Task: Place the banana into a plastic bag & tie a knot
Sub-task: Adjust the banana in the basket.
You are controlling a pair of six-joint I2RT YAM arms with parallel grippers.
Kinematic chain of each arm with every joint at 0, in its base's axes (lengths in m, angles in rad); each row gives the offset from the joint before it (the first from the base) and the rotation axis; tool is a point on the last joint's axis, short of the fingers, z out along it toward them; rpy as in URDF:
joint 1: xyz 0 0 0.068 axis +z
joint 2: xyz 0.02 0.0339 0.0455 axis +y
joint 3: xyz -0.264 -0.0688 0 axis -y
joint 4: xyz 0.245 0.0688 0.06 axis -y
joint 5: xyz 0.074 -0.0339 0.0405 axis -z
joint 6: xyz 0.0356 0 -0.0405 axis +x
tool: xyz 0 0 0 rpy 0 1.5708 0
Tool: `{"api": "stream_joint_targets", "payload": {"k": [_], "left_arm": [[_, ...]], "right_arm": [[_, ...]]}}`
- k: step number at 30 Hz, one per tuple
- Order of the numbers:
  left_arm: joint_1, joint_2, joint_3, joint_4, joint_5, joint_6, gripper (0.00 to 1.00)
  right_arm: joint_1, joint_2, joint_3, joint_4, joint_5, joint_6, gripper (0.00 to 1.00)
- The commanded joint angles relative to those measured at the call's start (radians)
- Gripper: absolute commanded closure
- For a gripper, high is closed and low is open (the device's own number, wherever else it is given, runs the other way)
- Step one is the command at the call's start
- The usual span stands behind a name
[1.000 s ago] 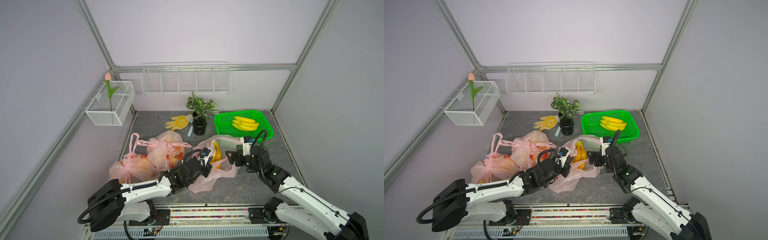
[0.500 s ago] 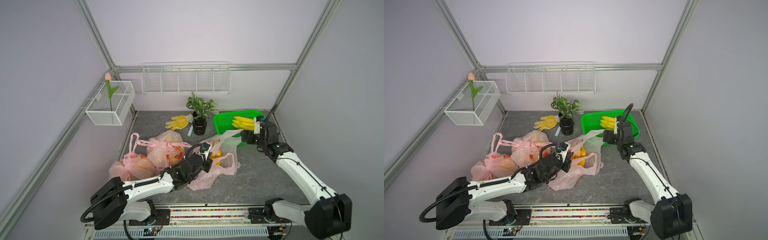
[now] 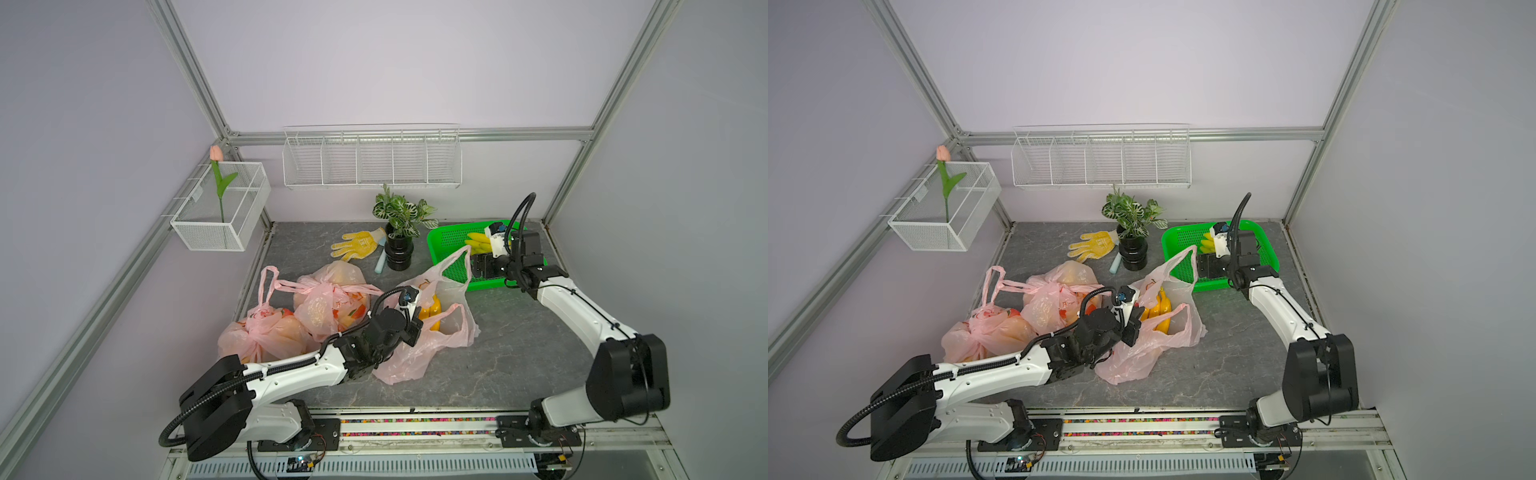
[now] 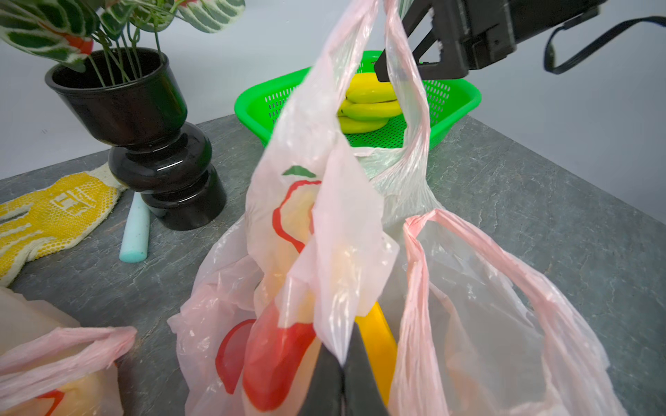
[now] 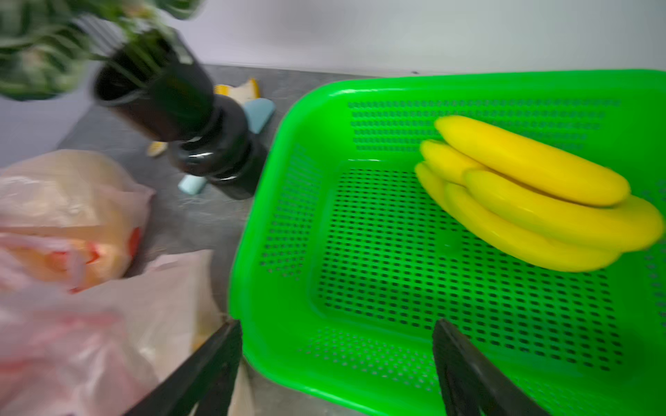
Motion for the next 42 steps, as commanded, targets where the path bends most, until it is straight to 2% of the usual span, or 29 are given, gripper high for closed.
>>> {"api": "stream_joint_targets", "payload": {"k": [1, 5, 12, 18, 23, 26, 32, 37, 42], "left_arm": [[0.027, 0.016, 0.052, -0.026, -0.02, -0.042, 1.0], [0.033, 0.029, 0.061, -0.028, -0.01, -0.055, 1.0], [0.033, 0.032, 0.062, -0.031, -0.003, -0.066, 1.0], [0.033, 0.045, 0.063, -0.037, 0.001, -0.067, 1.0], [0.033, 0.064, 0.072, -0.037, 0.0, -0.07, 1.0], [0.033, 0.075, 0.081, -0.04, 0.002, -0.073, 1.0], [0.033, 0.074, 0.084, -0.05, 0.002, -0.078, 1.0], [0.033, 0.076, 0.085, -0.054, 0.008, -0.08, 1.0], [0.033, 0.077, 0.079, -0.05, 0.009, -0.089, 1.0]], "right_arm": [[-0.049, -0.071, -0.044, 0.029, 0.128, 0.024, 0.08], [-0.152, 0.023, 0.068, -0.072, 0.203, 0.053, 0.14], [-0.191, 0.28, 0.27, -0.148, 0.272, -0.022, 0.1], [-0.26, 0.439, 0.421, -0.176, 0.188, -0.025, 0.01], [-0.282, 0.56, 0.545, -0.217, 0.084, -0.025, 0.04], [-0.283, 0.626, 0.606, -0.255, 0.055, -0.012, 0.03], [-0.264, 0.649, 0.581, -0.245, 0.003, 0.007, 0.01], [-0.196, 0.556, 0.453, -0.189, 0.036, 0.014, 0.0], [-0.122, 0.484, 0.376, -0.187, 0.046, 0.066, 0.04]]}}
